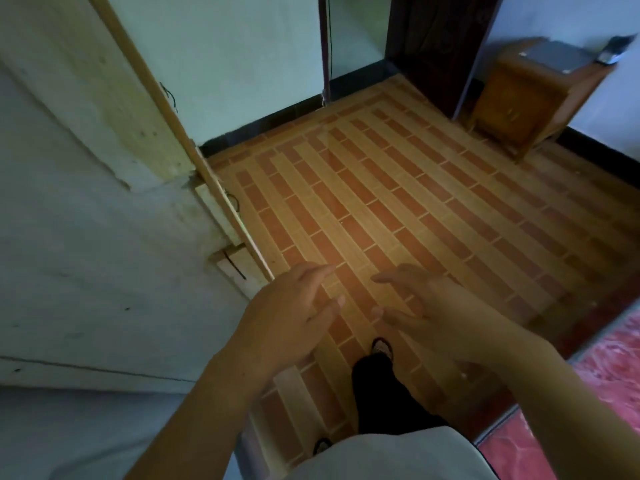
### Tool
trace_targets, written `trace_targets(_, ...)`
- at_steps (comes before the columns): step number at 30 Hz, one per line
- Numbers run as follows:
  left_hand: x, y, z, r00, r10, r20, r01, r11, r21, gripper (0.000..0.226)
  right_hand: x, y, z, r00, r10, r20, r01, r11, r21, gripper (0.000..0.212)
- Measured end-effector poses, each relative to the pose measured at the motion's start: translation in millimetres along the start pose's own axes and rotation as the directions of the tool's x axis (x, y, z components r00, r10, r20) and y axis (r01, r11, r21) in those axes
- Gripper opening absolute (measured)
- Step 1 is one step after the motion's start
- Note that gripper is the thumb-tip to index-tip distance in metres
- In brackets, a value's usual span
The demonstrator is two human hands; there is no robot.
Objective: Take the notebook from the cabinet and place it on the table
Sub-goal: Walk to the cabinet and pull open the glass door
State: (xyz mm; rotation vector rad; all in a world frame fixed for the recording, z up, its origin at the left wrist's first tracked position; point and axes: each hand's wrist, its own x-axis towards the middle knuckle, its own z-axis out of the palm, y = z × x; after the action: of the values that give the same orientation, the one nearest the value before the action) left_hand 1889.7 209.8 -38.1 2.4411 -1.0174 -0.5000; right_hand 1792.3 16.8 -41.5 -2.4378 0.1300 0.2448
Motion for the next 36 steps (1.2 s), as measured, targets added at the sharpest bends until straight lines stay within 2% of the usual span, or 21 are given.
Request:
trace_targets(4,75.7,1.5,-7.6,1.0,-0.002,0.001,0.002,1.0,0.0,0.05,55.8,33.9,-34.8,1.0,0.004,-0.025,-0.004,1.0,-0.003,0.05)
trace_targets(9,187.1,17.0,-21.8,0.999,-0.05,0.016,0.05,0.998,0.025,0.052,133.2,80.7,-113.2,1.0,-0.006,-0.022,0.005,0.998,-0.066,0.05)
trace_targets(18,336.2,34.6,-49.9,0.992,-0.11,-0.066,0.106,0.992,-0.067,0.048,248.7,147.0,-216.4,0.999,-0.046,0.004,0.046,0.986,-0.157,0.05)
trace_targets(24,401.3,3.7,-73.8,0.985,-0.145,-0.099,0.137,0.987,-0.083,0.05,327.9,162.8,-246.0,0.997,-0.015,0.072,0.026,0.988,-0.152,0.052)
trace_targets(28,462.1,-28.9,-92.8,0.982,-0.152,-0.114,0.141,0.986,-0.093,0.05,394.4,168.7,-262.5,0.994,-0.057,0.09,0.069,0.987,-0.142,0.052)
trace_targets(36,597.0,-101.7,-176.1,0.98,-0.151,-0.133,0.142,0.987,-0.072,0.05,566.6,151.1,-308.9,0.996,-0.083,0.043,0.09,0.977,-0.192,0.052)
